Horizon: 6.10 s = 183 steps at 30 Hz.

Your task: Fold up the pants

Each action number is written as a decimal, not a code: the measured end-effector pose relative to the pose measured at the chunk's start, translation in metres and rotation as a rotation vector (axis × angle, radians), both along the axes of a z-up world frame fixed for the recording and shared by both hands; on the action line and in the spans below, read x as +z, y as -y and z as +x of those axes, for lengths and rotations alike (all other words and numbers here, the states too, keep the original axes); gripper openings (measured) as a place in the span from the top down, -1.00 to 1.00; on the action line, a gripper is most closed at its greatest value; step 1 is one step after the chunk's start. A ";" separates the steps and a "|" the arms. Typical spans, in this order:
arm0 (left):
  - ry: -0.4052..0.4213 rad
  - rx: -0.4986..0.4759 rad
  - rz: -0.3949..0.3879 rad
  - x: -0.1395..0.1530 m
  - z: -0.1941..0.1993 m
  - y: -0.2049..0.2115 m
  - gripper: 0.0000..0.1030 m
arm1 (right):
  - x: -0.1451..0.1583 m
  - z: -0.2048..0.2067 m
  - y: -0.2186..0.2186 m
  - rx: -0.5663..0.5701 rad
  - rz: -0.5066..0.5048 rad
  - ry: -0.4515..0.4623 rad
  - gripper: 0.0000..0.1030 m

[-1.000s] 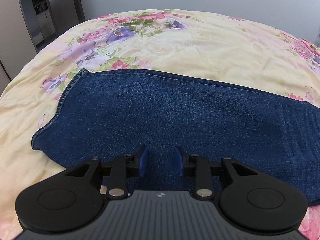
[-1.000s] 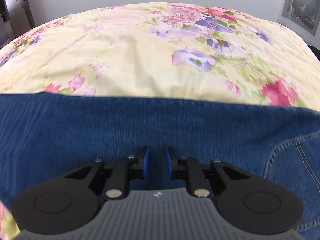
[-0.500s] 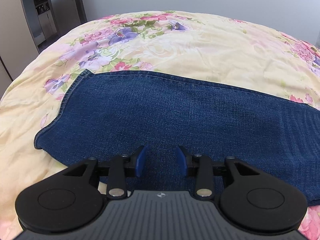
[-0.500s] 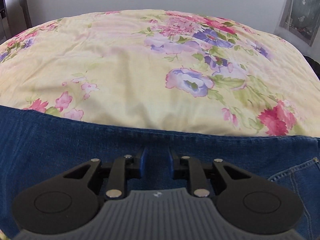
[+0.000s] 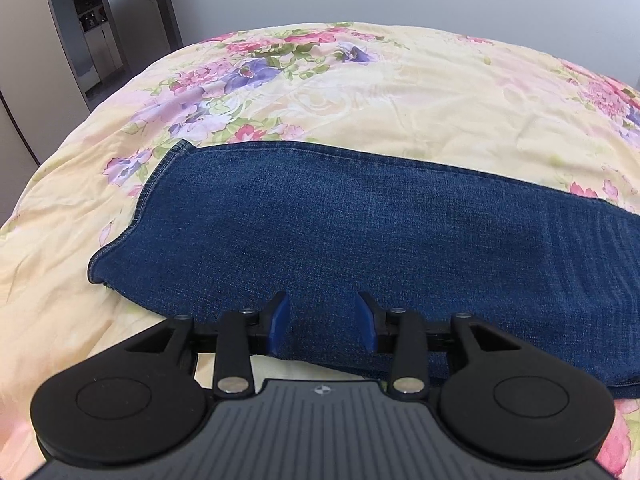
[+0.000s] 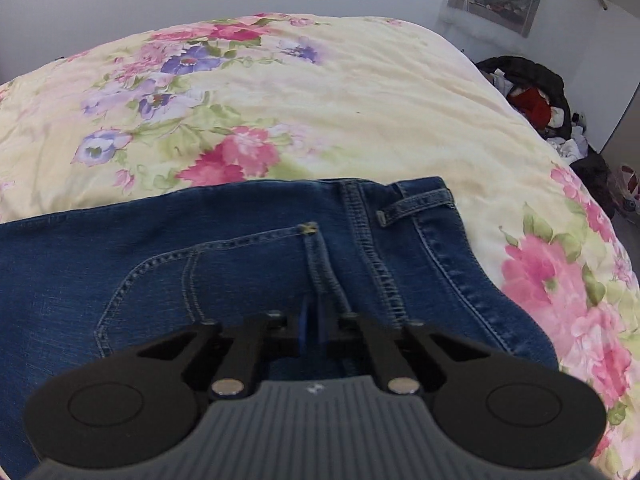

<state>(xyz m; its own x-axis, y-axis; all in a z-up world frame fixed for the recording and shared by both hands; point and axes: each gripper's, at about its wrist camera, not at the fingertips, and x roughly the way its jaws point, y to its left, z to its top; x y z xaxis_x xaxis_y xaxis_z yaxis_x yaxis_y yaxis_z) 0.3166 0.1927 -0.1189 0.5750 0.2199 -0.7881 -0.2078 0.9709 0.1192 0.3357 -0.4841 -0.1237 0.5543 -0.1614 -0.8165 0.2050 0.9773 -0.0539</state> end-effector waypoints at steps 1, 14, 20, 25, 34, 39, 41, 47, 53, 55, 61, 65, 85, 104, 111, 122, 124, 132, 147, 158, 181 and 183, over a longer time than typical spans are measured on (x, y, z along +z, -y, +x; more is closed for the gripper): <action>-0.007 0.004 0.005 -0.001 0.000 0.001 0.12 | 0.000 -0.002 0.008 -0.011 0.007 0.005 1.00; 0.135 0.250 -0.333 0.023 -0.044 -0.074 -0.26 | 0.015 -0.013 0.016 -0.027 -0.014 0.057 0.67; 0.196 0.425 -0.636 0.008 -0.079 -0.133 -0.28 | 0.024 -0.015 -0.053 0.147 0.029 0.064 0.67; 0.214 0.503 -0.828 -0.019 -0.090 -0.163 -0.28 | 0.017 -0.012 -0.109 0.257 0.019 0.048 0.67; 0.326 0.552 -1.036 -0.051 -0.089 -0.195 -0.25 | 0.007 -0.002 -0.180 0.378 -0.004 0.028 0.67; 0.340 0.522 -1.004 -0.053 -0.067 -0.201 -0.20 | 0.002 0.009 -0.205 0.412 -0.011 0.024 0.67; 0.344 0.524 -0.974 -0.055 -0.058 -0.201 -0.03 | 0.000 0.013 -0.213 0.416 -0.012 0.025 0.67; 0.342 0.509 -0.796 -0.055 -0.033 -0.197 0.46 | -0.001 0.030 -0.241 0.461 0.062 0.024 0.67; 0.342 0.460 -0.633 -0.041 -0.018 -0.188 0.78 | -0.006 0.057 -0.291 0.527 0.111 0.027 0.93; 0.340 0.459 -0.609 -0.039 -0.018 -0.185 0.80 | -0.008 0.068 -0.309 0.539 0.137 0.034 0.99; 0.334 0.456 -0.601 -0.041 -0.015 -0.185 0.82 | -0.017 0.101 -0.361 0.542 0.205 0.048 1.00; 0.323 0.458 -0.597 -0.040 -0.014 -0.185 0.82 | -0.037 0.128 -0.378 0.486 0.196 0.016 1.00; 0.349 0.459 -0.563 0.004 -0.016 -0.169 0.89 | -0.036 -0.003 -0.365 0.540 0.215 -0.144 1.00; 0.455 -0.155 -0.039 0.176 -0.015 0.104 0.90 | 0.046 -0.049 -0.237 0.368 0.281 -0.054 1.00; 0.340 -0.452 0.183 0.115 -0.022 0.245 0.90 | 0.045 -0.074 -0.162 0.267 0.329 -0.053 1.00; 0.086 -0.682 0.336 -0.022 -0.070 0.331 0.77 | 0.013 -0.110 -0.125 0.244 0.389 -0.114 1.00; 0.045 -0.687 0.242 -0.023 -0.069 0.319 0.61 | 0.006 -0.110 -0.129 0.251 0.404 -0.125 1.00; -0.005 -0.748 -0.069 -0.005 -0.062 0.291 0.03 | -0.006 -0.109 -0.153 0.301 0.466 -0.113 1.00; -0.051 -0.887 -0.128 0.032 -0.066 0.259 -0.25 | 0.001 -0.095 -0.186 0.211 0.785 -0.108 0.20; -0.022 -0.745 0.040 0.050 -0.041 0.213 -0.25 | -0.058 -0.092 -0.206 -0.158 1.230 -0.215 -0.15; 0.034 -0.496 0.121 0.074 -0.043 0.154 -0.25 | 0.091 -0.023 -0.249 0.071 0.795 0.057 0.81; 0.046 -0.475 0.113 0.081 -0.044 0.153 -0.25 | 0.130 -0.011 -0.256 0.135 0.683 0.113 0.81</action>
